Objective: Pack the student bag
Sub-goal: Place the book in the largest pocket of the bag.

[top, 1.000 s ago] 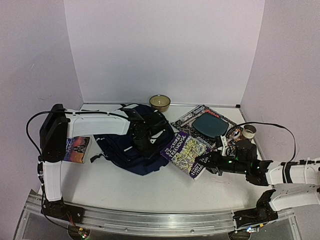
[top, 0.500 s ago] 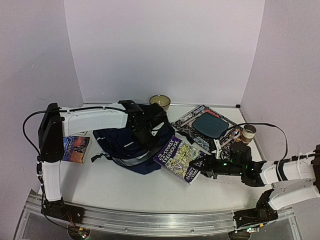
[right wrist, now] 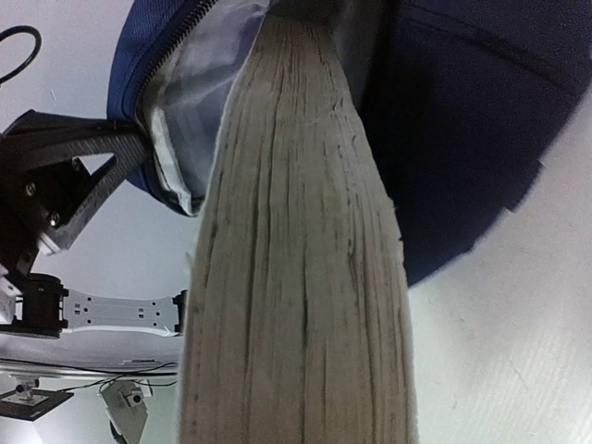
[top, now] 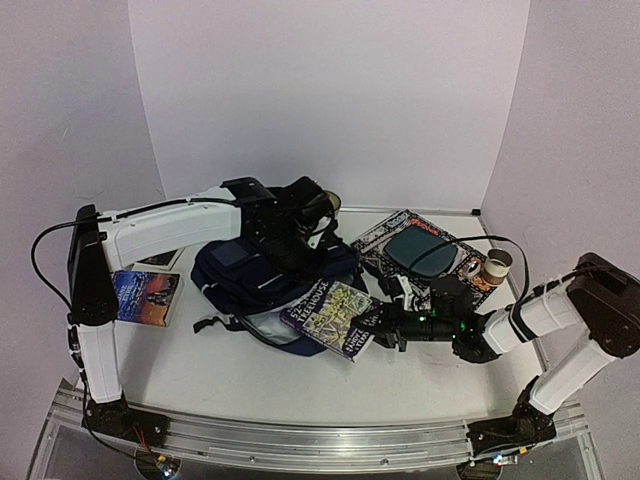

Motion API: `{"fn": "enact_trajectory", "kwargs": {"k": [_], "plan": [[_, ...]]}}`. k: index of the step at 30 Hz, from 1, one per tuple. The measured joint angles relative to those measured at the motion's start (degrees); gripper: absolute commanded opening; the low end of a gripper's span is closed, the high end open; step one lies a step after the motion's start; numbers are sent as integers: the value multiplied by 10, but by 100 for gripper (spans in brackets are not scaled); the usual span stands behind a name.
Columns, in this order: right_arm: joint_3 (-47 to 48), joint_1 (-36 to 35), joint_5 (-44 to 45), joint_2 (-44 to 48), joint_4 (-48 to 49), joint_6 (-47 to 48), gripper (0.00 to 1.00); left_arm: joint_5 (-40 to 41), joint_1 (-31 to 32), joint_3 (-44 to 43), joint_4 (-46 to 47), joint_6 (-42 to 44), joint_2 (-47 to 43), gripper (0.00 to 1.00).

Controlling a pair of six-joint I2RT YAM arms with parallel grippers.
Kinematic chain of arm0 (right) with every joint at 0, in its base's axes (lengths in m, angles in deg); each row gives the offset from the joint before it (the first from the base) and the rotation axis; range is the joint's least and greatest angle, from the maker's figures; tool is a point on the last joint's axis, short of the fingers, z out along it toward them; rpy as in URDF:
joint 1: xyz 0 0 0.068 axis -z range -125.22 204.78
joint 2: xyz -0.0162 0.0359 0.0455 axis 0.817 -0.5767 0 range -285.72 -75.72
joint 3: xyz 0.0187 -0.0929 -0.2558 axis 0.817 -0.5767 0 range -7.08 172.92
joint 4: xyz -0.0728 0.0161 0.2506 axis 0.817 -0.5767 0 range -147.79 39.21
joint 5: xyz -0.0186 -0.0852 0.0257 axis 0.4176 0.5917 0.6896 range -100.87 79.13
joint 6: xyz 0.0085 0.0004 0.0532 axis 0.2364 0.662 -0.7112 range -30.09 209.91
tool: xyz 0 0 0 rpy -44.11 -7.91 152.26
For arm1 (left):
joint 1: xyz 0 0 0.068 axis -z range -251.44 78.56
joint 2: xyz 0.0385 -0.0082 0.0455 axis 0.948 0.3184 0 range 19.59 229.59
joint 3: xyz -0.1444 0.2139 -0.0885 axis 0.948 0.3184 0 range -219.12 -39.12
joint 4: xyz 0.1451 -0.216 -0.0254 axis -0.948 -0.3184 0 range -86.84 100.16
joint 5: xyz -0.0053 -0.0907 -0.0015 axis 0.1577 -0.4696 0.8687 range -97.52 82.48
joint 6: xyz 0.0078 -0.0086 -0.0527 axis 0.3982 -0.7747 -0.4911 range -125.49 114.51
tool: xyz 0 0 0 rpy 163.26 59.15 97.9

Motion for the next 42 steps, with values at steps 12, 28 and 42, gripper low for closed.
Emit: {"fn": "enact_trajectory", "kwargs": {"k": [12,28,42], "plan": [[120,0,-5,-137,16,-35,0,-30,8,0,4,-19,-43,0],[204,0,-14,-191,-3,-70,0,-9,22,32,27,-20,-84,0],[176,0,-10,-148,-7,-80,0,39,26,45,41,-17,-87,0]]}}
